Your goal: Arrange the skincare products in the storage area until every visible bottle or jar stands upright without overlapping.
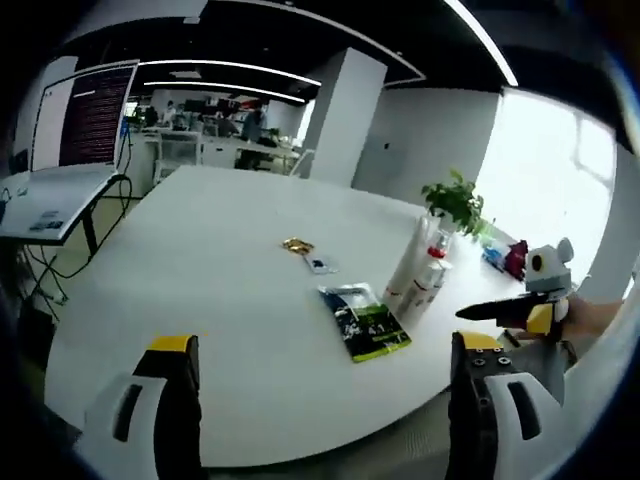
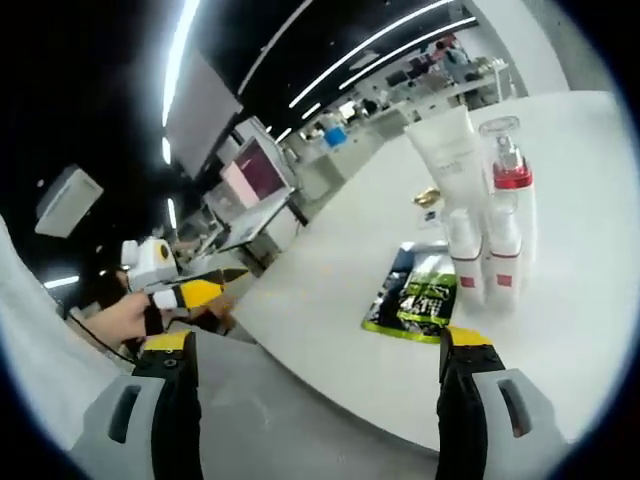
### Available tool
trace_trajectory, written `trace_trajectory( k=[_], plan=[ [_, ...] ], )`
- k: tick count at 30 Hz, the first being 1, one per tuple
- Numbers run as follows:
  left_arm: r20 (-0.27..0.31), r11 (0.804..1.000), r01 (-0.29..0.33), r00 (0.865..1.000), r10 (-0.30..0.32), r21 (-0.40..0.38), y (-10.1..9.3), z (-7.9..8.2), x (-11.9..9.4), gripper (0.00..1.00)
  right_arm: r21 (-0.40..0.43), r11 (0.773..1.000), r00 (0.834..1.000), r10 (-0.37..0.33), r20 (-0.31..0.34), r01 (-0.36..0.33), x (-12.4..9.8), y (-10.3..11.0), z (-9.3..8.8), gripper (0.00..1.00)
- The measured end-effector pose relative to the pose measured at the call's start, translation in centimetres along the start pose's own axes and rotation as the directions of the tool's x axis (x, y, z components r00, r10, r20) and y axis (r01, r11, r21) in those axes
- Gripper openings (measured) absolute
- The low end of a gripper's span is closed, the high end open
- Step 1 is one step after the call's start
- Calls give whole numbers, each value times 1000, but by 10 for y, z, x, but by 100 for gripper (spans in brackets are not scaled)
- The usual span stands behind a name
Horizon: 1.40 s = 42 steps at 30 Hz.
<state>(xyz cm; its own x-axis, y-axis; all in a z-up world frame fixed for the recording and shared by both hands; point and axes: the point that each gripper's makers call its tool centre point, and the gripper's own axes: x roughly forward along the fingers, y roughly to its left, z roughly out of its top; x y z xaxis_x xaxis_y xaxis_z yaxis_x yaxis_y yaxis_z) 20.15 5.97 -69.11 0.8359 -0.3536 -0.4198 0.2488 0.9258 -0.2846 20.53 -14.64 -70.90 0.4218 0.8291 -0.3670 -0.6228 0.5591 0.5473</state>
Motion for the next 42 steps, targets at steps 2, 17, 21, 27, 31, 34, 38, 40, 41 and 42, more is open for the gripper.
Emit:
trace_trajectory(
  k=[2,17,21,27,31,34,38,40,41,42],
  plan=[
    [-19,1000,-18,1000,18,5,10,-8,-7,95,7,1000,1000,-11,1,11,0,-2,0,100],
    [-126,1000,13,992,-16,-26,14,-27,-2,86,3,995,993,-104,51,104,-21,-9,12,100],
    [-143,999,31,989,-32,-9,12,-27,-1,86,0,994,992,-105,65,106,-28,-7,15,100],
    [-202,998,19,979,-6,58,25,-29,6,84,29,994,990,-112,89,109,-30,-16,10,100],
    [-202,997,11,979,4,70,33,-24,14,83,29,996,989,-90,115,88,-30,-14,15,100],
    [-214,996,22,977,-4,81,35,-19,20,83,17,995,987,-104,121,102,-30,-16,16,100],
    [-223,992,38,975,-11,118,35,-9,32,83,46,993,980,-114,162,108,-35,-22,22,100],
    [-219,991,52,975,-24,124,32,-2,38,82,46,993,979,-117,165,111,-34,-21,22,100],
    [-221,990,60,975,-30,130,31,-1,42,82,45,993,979,-118,165,112,-34,-20,23,100],
    [-223,987,69,974,-36,144,29,2,47,82,42,992,979,-120,164,115,-34,-21,22,99]
  ],
)
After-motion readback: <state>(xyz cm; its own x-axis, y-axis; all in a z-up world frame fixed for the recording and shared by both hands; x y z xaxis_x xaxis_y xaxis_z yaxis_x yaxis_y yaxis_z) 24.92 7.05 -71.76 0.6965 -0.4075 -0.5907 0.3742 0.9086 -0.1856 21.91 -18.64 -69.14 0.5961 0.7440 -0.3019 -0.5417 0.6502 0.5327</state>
